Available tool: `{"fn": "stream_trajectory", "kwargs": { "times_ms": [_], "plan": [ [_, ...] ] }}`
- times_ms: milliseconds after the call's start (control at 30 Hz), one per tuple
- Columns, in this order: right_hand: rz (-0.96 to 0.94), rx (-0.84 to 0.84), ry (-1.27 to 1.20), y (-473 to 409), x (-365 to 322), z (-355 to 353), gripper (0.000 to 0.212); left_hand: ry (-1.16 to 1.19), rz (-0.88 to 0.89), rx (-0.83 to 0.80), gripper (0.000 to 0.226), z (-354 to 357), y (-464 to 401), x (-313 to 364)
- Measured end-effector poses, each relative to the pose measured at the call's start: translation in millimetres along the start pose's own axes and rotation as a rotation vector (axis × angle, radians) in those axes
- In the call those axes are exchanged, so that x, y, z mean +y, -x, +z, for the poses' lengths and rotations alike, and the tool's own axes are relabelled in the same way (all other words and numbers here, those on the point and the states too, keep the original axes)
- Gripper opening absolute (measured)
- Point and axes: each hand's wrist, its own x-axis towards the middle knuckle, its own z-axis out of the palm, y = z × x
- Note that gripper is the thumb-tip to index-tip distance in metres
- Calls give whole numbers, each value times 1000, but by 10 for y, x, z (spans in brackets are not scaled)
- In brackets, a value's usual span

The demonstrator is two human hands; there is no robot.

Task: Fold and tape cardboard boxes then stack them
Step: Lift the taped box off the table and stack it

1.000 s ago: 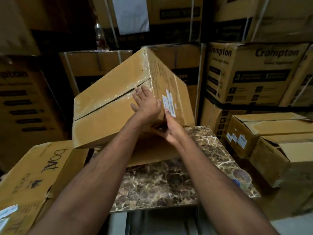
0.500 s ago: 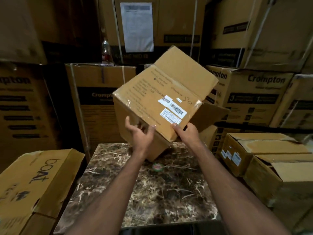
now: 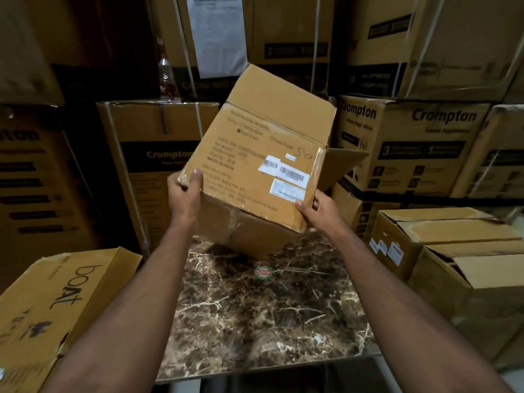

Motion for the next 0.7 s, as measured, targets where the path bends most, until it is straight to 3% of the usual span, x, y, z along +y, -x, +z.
{"fn": "stream_trajectory", "kwargs": {
  "times_ms": [133,333,500,567,600,700],
  "plan": [
    [-46,13,39,35,98,45,52,4,-33,-92,36,-195,149,-271],
    [-43,-20,73,81,222,242,59,-179,-153,-118,35,-450,496,-747],
    [114,21,51,-32,163,290,70,-284,-187,-154,32,-408,429,-675],
    [147,60,43,25,211,298,64,-292,-175,-203,39,-373,436,-633],
    [204,51,35,126,360,386,61,-316,-221,-198,44,-424,517,-765],
    [110,105,-48,249,437,466,61,-287,-148,-121,44,-446,624,-829]
  ]
}}
